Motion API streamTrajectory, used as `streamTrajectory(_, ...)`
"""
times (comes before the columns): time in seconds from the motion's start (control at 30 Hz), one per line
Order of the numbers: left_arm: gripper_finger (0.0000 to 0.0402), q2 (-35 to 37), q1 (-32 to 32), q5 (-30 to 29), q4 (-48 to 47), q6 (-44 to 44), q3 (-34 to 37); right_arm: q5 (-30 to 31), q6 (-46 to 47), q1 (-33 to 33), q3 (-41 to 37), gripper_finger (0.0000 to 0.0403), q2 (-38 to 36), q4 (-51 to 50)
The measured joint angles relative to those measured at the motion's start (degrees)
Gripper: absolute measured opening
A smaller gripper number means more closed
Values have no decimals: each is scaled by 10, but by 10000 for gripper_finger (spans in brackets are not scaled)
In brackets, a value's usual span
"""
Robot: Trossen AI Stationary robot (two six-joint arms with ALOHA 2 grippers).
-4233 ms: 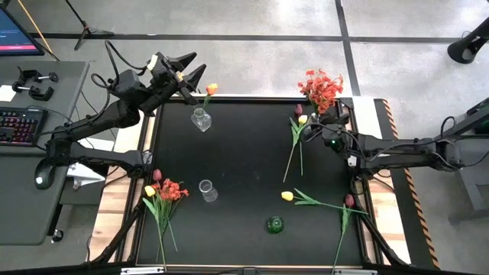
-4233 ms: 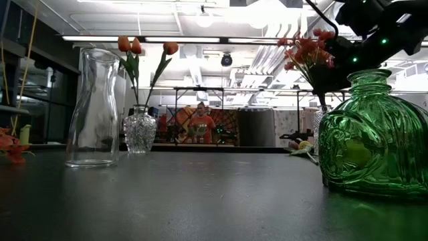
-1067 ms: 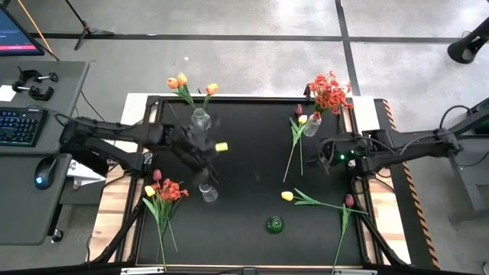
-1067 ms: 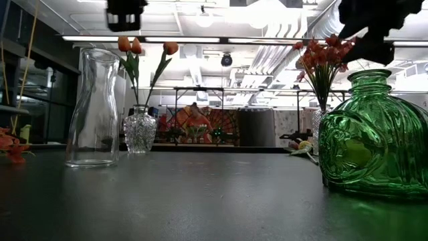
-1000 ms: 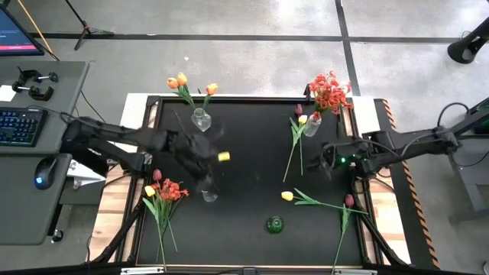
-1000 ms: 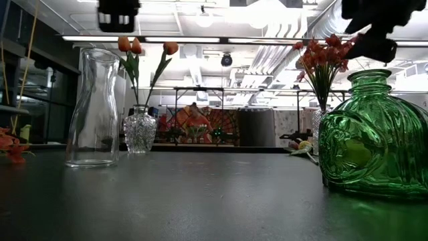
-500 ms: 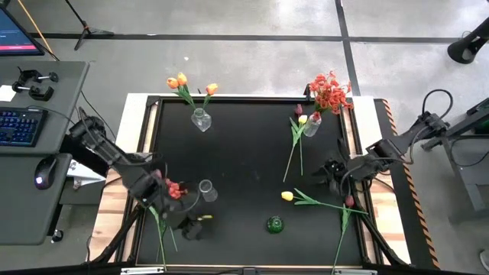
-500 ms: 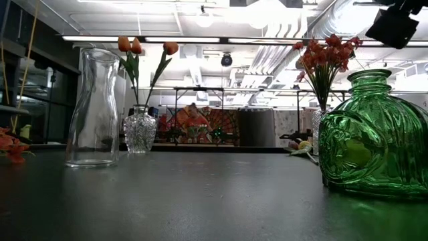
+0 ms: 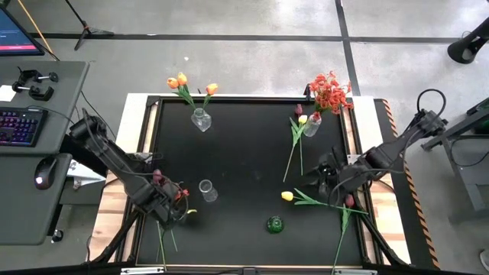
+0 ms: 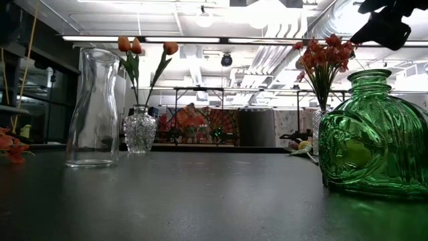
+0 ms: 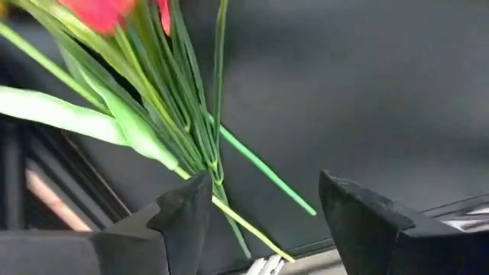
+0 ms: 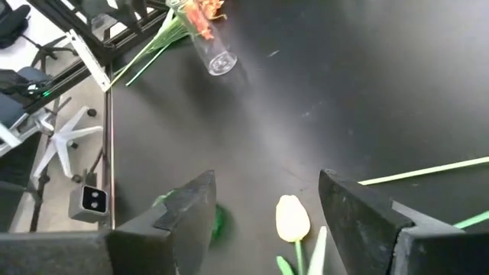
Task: Sort flowers into vase by color
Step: Put the red flowers into the top right transparent vase
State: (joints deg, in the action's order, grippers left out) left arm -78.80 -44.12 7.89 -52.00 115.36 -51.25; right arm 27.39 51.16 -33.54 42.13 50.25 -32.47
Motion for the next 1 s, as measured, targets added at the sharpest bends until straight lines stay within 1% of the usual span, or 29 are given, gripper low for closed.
streamTrajectory(0.07, 229, 0, 0, 22, 49, 23, 33, 0, -1, 0, 0, 222, 17, 14)
streamTrajectory(0.2, 229, 0, -3, 33, 122, 56, 77, -2, -1, 0, 0, 222, 47, 31)
streamTrajectory(0.47, 230, -1, -9, 56, 123, 35, 80, -10, 5, 0, 0, 222, 89, 40)
streamTrajectory(0.63, 229, -22, -26, 79, 115, 35, 80, -10, 5, 0, 0, 222, 100, 40)
streamTrajectory(0.83, 229, -60, -37, 84, 126, 30, 80, -10, 3, 0, 0, 222, 101, 41)
streamTrajectory(1.0, 229, -81, -35, 64, 136, 30, 80, -10, 3, 0, 0, 222, 101, 41)
